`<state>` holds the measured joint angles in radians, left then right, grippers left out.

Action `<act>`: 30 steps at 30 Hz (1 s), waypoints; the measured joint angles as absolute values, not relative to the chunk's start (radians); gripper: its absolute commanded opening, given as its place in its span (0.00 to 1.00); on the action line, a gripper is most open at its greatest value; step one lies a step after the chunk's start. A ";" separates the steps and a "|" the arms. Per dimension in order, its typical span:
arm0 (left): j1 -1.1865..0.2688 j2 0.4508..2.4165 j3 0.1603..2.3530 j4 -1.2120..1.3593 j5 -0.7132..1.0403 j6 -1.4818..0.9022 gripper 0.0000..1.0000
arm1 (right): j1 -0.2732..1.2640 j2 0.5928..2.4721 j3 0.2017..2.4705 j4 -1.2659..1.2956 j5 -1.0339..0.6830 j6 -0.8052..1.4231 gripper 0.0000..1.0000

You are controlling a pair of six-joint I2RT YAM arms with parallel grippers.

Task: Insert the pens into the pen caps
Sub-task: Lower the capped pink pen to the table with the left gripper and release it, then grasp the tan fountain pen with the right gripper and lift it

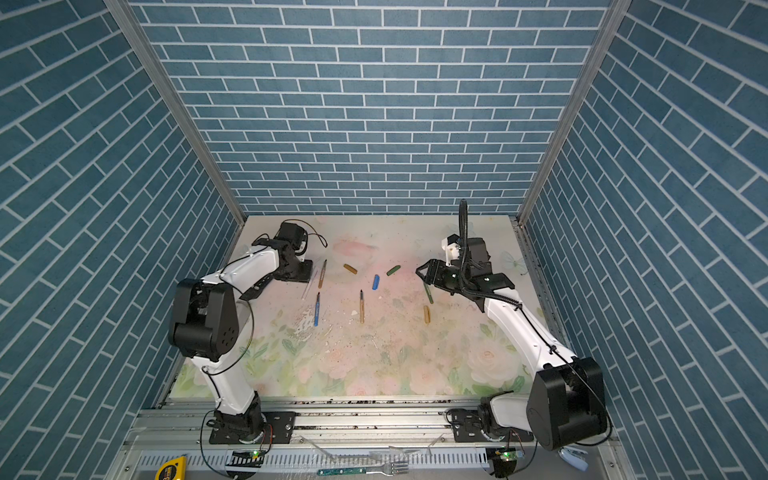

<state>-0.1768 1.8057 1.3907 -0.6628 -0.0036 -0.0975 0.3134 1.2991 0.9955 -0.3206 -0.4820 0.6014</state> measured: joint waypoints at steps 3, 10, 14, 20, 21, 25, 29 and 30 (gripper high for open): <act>-0.180 1.673 1.366 -0.612 0.031 -0.125 0.46 | 0.315 1.295 0.995 -0.360 -0.450 0.576 0.51; -0.263 1.492 1.333 -0.510 0.073 -0.218 0.46 | 0.358 1.297 0.996 -0.505 -0.272 0.505 0.28; -0.295 1.491 1.333 -0.427 0.154 -0.320 0.46 | 0.398 1.316 0.996 -0.554 -0.200 0.487 0.20; -0.294 1.448 1.161 -0.222 0.235 -0.452 0.45 | 0.474 1.373 1.011 -0.595 -0.133 0.481 0.21; -0.295 1.433 1.113 -0.201 0.238 -0.477 0.45 | 0.484 1.386 1.019 -0.599 -0.123 0.482 0.21; -0.299 1.394 1.031 -0.181 0.229 -0.547 0.45 | 0.525 1.464 1.077 -0.599 -0.080 0.483 0.23; -0.300 1.340 1.031 -0.167 0.185 -0.576 0.45 | 0.577 1.555 1.141 -0.596 -0.031 0.491 0.27; -0.300 1.324 1.031 -0.161 0.169 -0.585 0.45 | 0.598 1.583 1.163 -0.596 -0.023 0.493 0.27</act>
